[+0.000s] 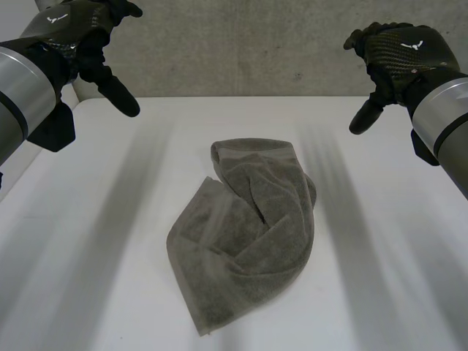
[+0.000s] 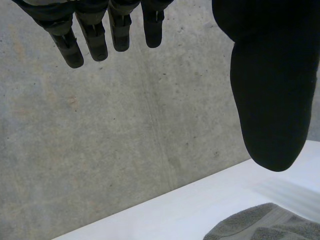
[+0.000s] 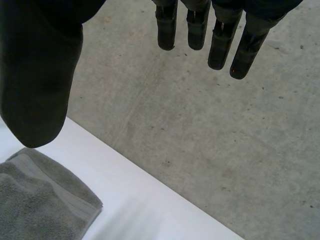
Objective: Fold the towel.
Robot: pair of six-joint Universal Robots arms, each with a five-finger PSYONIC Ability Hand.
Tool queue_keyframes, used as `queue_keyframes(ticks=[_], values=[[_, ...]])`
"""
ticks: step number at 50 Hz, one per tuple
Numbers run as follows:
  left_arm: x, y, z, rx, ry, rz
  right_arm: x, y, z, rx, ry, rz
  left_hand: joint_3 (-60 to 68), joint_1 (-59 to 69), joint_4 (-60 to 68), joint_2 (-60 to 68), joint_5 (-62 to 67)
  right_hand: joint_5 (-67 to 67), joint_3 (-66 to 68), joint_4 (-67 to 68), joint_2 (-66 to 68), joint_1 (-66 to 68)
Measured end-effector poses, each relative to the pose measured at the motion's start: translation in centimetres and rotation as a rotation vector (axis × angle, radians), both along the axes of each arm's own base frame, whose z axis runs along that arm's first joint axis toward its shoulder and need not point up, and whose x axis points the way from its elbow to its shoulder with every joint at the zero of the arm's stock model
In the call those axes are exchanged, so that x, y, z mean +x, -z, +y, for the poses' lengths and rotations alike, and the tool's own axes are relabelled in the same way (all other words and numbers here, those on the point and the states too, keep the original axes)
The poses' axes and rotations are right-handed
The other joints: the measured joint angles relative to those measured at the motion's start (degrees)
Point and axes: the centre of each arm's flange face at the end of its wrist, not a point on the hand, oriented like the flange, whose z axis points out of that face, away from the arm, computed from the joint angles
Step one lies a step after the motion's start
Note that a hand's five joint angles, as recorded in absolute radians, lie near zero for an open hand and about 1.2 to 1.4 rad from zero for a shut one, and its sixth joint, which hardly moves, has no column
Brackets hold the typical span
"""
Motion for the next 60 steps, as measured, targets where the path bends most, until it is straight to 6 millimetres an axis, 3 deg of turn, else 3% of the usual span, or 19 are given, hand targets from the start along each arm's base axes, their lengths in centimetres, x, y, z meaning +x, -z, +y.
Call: queue_keyframes(ticks=[12,17,28,34,40,46,53,60], values=[[-0.2,0.2,0.5,0.005,0.014,-0.004,-0.6,-0.4,-0.7,-0.018,0.017,0.004,0.02,0.00,0.02,0.00,0.00,0.00,0.00,0.00,0.00,0.00],[-1.1,1.9,1.8,0.057,0.059,-0.028,-0.7,-0.4,-0.9,-0.035,0.019,0.049,0.12,0.03,0.13,0.10,0.00,0.00,0.00,0.00,0.00,0.00],[-3.7,12.7,8.9,0.293,0.244,-0.167,-1.0,0.2,-1.1,-0.085,0.030,0.223,0.34,0.21,0.38,0.29,0.00,0.00,0.00,0.00,0.00,0.00],[-4.1,17.2,10.5,0.306,0.290,-0.224,-1.0,0.5,-1.2,-0.080,0.024,0.239,1.46,1.30,1.47,1.39,0.01,0.00,0.00,0.00,0.00,0.00],[-4.6,20.4,11.1,0.281,0.334,-0.333,-0.9,0.7,-1.2,-0.074,0.017,0.238,3.08,3.09,3.08,3.03,1.01,0.00,0.00,0.00,0.00,0.00],[-5.1,22.6,11.4,0.274,0.371,-0.426,-0.9,1.0,-1.2,-0.065,0.012,0.239,16.80,17.09,16.85,17.19,15.03,0.00,0.00,0.00,0.00,0.00],[-6.0,23.7,10.5,0.210,0.371,-0.413,-0.8,1.7,-1.2,-0.046,0.006,0.255,53.56,53.05,53.71,53.68,51.53,0.00,0.00,0.00,0.00,0.00],[-6.3,22.4,9.3,0.125,0.337,-0.360,-0.4,3.3,-1.4,0.001,-0.042,0.317,59.37,57.29,59.51,59.42,56.32,0.00,0.00,0.00,0.00,0.00]])
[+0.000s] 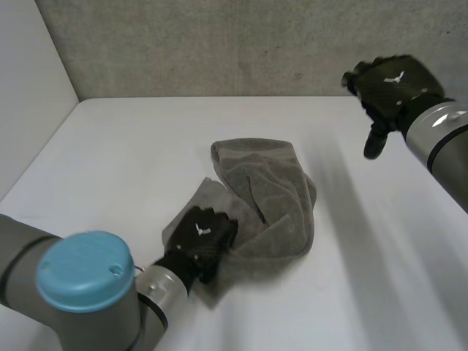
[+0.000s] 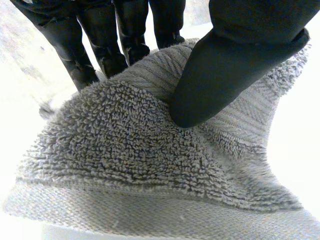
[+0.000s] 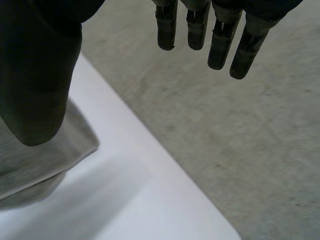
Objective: Fold the towel.
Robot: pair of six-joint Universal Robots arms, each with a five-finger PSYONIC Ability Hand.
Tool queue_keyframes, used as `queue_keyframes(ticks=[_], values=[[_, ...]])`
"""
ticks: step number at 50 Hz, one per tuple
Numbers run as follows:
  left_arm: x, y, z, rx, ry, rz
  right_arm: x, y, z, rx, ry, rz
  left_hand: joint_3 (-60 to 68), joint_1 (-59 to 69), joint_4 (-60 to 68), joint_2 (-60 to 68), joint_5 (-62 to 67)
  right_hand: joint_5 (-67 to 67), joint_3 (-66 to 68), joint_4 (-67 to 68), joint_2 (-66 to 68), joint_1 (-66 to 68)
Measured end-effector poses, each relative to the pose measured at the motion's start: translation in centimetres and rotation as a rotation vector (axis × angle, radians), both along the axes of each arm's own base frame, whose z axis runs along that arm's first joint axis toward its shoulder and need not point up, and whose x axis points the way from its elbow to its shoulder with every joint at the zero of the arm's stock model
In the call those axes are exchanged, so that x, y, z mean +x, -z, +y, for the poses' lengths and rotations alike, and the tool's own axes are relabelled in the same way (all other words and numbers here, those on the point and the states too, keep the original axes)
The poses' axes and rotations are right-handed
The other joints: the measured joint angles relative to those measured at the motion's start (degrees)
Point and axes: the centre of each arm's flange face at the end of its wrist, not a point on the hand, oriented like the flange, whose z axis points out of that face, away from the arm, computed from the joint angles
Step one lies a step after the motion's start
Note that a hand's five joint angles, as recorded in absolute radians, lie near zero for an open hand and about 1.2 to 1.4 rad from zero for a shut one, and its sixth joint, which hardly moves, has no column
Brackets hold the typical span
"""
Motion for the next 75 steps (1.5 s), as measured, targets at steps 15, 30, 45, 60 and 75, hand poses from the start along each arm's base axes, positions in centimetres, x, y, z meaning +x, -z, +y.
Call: queue_keyframes(ticks=[15,30,45,60,75], values=[[2.8,-11.3,-0.7,-0.259,-0.089,0.206,1.6,5.7,0.1,0.289,-0.368,0.015,0.46,0.32,0.48,0.47,0.30,0.00,0.00,0.00,0.00,0.00],[5.4,-14.1,1.4,-0.288,-0.120,0.221,5.4,13.2,-0.8,0.478,-0.507,-0.252,0.52,0.32,0.57,0.50,0.30,0.01,0.02,0.01,0.02,0.05],[7.4,-15.0,1.8,-0.331,-0.180,0.240,8.1,16.1,-1.8,0.361,-0.488,-0.290,0.54,0.32,0.58,0.53,0.30,10.78,8.75,8.00,7.03,9.89],[7.9,-15.3,1.5,-0.344,-0.204,0.252,9.5,19.3,-4.0,0.346,-0.405,-0.276,0.54,0.32,0.59,0.53,0.30,18.49,17.32,16.19,16.73,18.62],[9.0,-15.6,-1.3,-0.367,-0.289,0.244,11.6,18.1,-6.6,0.230,-0.367,-0.312,0.56,0.32,0.59,0.54,0.30,63.37,62.69,61.67,61.73,63.61]])
